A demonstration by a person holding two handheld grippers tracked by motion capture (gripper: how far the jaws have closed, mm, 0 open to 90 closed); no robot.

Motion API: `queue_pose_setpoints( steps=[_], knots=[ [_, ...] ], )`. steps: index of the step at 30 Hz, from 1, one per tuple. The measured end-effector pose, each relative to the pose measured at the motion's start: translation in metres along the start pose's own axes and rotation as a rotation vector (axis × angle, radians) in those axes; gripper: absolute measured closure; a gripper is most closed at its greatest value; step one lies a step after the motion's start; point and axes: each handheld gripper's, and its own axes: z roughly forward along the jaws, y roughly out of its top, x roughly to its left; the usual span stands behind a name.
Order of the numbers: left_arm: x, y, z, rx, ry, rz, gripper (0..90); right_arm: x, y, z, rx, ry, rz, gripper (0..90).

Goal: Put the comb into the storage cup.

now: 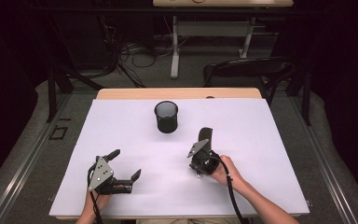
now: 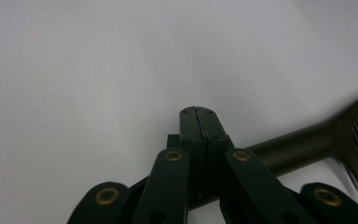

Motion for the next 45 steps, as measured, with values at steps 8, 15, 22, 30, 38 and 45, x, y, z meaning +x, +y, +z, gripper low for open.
queue_pose_setpoints(
  steps=[8,15,22,30,38,45],
  knots=[
    [0.0,0.0,0.0,0.003,0.003,0.001,0.1,-0.002,-0.007,-0.007,0.007,-0.017,-0.003,90.0],
    [0.0,0.0,0.001,0.007,-0.001,-0.001,0.1,-0.003,-0.012,-0.01,0.019,-0.016,0.01,90.0],
    [0.0,0.0,-0.001,-0.001,0.001,0.003,0.1,-0.005,-0.015,-0.012,0.032,-0.019,0.013,90.0],
    [0.0,0.0,0.0,0.003,0.0,0.004,0.1,-0.009,-0.021,-0.019,0.034,-0.018,0.031,90.0],
    [0.0,0.0,0.0,0.005,0.001,-0.001,0.1,-0.012,-0.026,-0.022,0.053,-0.022,0.043,90.0],
    [0.0,0.0,-0.001,0.0,0.002,0.003,0.1,-0.016,-0.028,-0.024,0.063,-0.028,0.051,90.0]
  ],
)
